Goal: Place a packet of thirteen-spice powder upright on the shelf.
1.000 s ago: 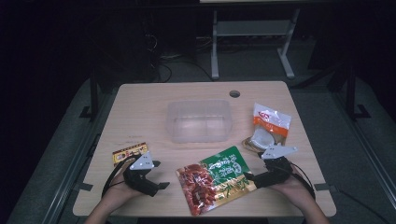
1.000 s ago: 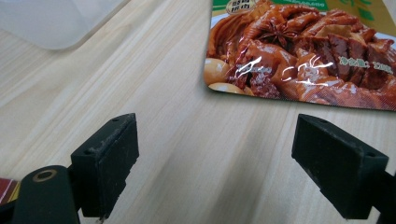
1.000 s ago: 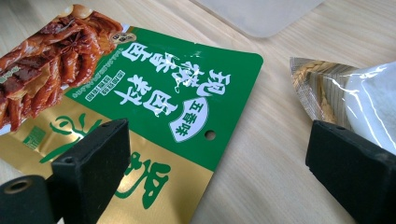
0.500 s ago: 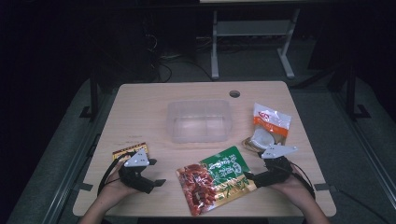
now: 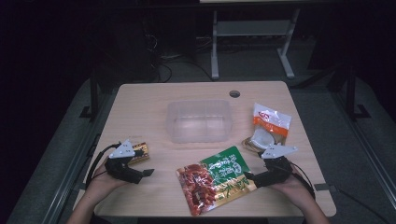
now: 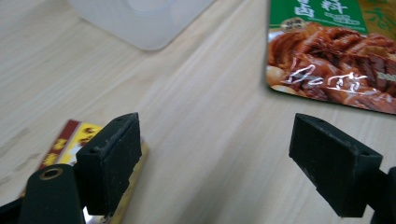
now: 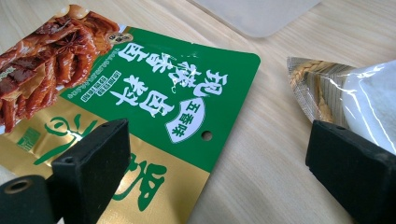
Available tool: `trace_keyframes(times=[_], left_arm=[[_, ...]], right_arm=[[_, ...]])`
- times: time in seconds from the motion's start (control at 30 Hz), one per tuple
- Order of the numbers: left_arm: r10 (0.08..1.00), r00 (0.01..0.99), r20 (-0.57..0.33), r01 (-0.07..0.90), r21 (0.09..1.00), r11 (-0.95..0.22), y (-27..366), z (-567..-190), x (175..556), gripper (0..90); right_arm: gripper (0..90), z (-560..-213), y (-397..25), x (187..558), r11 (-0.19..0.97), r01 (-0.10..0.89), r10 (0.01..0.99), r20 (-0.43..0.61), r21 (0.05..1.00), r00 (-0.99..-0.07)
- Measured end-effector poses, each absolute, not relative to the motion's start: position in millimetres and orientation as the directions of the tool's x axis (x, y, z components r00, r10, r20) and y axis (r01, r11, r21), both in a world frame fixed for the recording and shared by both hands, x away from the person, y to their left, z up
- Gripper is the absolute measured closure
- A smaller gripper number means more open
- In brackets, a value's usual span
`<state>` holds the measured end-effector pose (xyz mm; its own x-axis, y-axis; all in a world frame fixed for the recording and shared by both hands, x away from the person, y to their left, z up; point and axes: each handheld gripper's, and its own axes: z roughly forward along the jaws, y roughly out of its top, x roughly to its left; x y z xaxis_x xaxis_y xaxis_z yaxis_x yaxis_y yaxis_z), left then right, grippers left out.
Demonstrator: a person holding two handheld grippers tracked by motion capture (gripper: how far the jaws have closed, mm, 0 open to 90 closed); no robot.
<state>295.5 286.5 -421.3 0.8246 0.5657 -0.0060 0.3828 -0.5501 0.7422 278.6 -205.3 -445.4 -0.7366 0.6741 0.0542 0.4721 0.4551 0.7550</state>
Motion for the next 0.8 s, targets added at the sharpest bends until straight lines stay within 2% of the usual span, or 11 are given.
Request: trace_keyframes(times=[0.3, 0.5, 0.63, 0.7, 0.8], left_arm=[[0.617, 0.787, 0.020, 0.399, 0.747, -0.532, 310, -414, 307, 16.4], [0.662, 0.749, 0.003, 0.432, 0.756, -0.492, 327, -415, 318, 26.1], [0.725, 0.688, 0.000, 0.476, 0.755, -0.451, 340, -415, 325, 40.5], [0.738, 0.675, 0.000, 0.491, 0.747, -0.448, 345, -415, 328, 53.1], [0.791, 0.611, -0.036, 0.539, 0.751, -0.381, 358, -421, 334, 65.6]], right_arm=[[6.7, -445, -205, 279, 0.458, 0.469, 0.675, 0.049, 0.755, -0.736], [6.7, -445, -205, 279, 0.457, 0.472, 0.676, 0.050, 0.754, -0.735], [6.8, -446, -204, 279, 0.460, 0.472, 0.676, 0.048, 0.752, -0.735], [7.0, -446, -204, 279, 0.463, 0.472, 0.677, 0.045, 0.751, -0.735], [7.1, -446, -204, 279, 0.465, 0.476, 0.678, 0.045, 0.746, -0.733]])
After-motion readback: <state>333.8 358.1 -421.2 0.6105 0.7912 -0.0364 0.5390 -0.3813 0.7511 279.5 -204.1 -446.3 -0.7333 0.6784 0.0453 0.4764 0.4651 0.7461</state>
